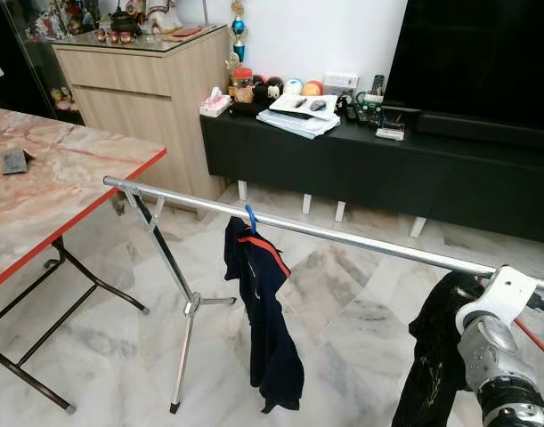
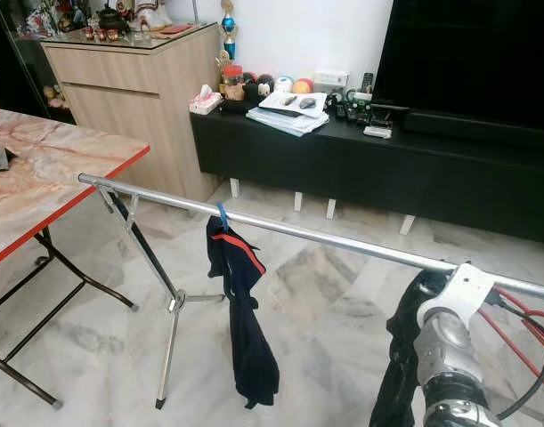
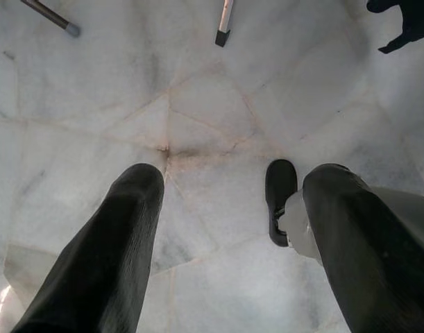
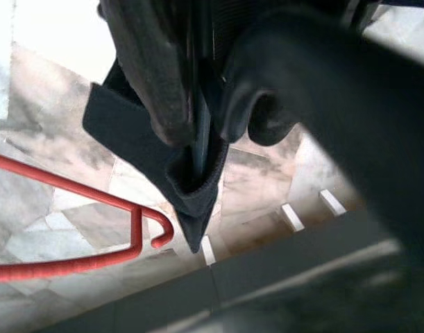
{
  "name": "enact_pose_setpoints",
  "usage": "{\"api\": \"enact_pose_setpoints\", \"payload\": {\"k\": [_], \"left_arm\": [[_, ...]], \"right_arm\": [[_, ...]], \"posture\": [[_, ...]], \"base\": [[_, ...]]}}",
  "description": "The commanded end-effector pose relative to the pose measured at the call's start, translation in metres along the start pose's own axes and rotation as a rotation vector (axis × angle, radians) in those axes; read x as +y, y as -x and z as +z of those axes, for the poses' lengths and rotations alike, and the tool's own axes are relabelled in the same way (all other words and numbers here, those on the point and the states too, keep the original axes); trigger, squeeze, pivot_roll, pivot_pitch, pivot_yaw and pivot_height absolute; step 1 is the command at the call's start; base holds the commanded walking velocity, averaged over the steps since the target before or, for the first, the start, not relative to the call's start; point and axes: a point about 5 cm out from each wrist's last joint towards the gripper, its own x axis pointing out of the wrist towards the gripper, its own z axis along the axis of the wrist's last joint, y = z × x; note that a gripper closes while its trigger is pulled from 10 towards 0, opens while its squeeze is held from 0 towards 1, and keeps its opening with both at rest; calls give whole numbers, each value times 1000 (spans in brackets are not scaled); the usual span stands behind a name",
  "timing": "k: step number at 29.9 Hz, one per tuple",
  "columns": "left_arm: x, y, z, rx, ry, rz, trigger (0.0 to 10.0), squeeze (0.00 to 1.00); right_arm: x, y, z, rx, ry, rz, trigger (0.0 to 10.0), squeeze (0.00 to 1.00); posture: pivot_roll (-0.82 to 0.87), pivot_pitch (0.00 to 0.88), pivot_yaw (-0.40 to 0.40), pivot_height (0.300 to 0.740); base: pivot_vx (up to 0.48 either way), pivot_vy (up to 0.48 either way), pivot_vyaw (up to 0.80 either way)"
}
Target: Hang hanger
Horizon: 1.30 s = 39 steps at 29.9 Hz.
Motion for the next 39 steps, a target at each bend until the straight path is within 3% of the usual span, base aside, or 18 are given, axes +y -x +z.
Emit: {"api": "enact_pose_setpoints", "payload": {"k": [1, 7, 10, 11, 12, 13, 14, 25, 32, 36, 39], "left_arm": [[5, 1, -2, 23, -7, 7, 10000, 0], [3, 0, 0, 23, -12, 3, 10000, 0], [0, 0, -1, 24, -16, 0, 10000, 0], [-1, 0, -1, 25, -17, -1, 10000, 0], [-2, -1, -2, 25, -19, -2, 10000, 0], [-2, -1, -2, 26, -20, -2, 10000, 0], [-3, -1, -2, 26, -21, -3, 10000, 0], [-5, -1, -1, 21, -27, -3, 10000, 0], [0, -1, 0, 18, -29, 1, 10000, 0], [2, 0, 0, 18, -27, 2, 10000, 0], [2, 0, 0, 19, -24, 3, 10000, 0]], "right_arm": [[1, 1, -16, 83, -30, -13, 10000, 0], [2, 2, -26, 133, -76, -22, 10000, 0], [3, 2, -27, 134, -78, -21, 9333, 0], [3, 2, -26, 134, -80, -20, 7294, 0], [4, 2, -26, 132, -82, -19, 1882, 0], [4, 2, -26, 132, -82, -20, 1882, 0], [4, 1, -26, 129, -84, -17, 0, 0], [6, 0, -18, 82, -87, -13, 0, 0], [7, 0, -13, 46, -32, -11, 0, 0], [10, 0, -8, -2, -14, -7, 0, 0], [13, 1, 1, -101, 41, 16, 0, 0]], "posture": [[45, 0, 45, 740], [53, 0, 49, 740], [53, 0, 52, 740], [53, 0, 53, 740], [54, 0, 53, 740], [55, 0, 54, 740], [55, 0, 54, 740], [55, 0, 55, 740], [55, 0, 54, 740], [52, 0, 52, 740], [50, 0, 48, 740]], "base": [[0, 0, 0], [0, 0, 0], [0, 0, 0], [0, 0, 0], [0, 0, 0], [0, 0, 0], [0, 0, 0], [0, 0, 0], [0, 0, 0], [0, 0, 0], [0, 0, 0]]}}
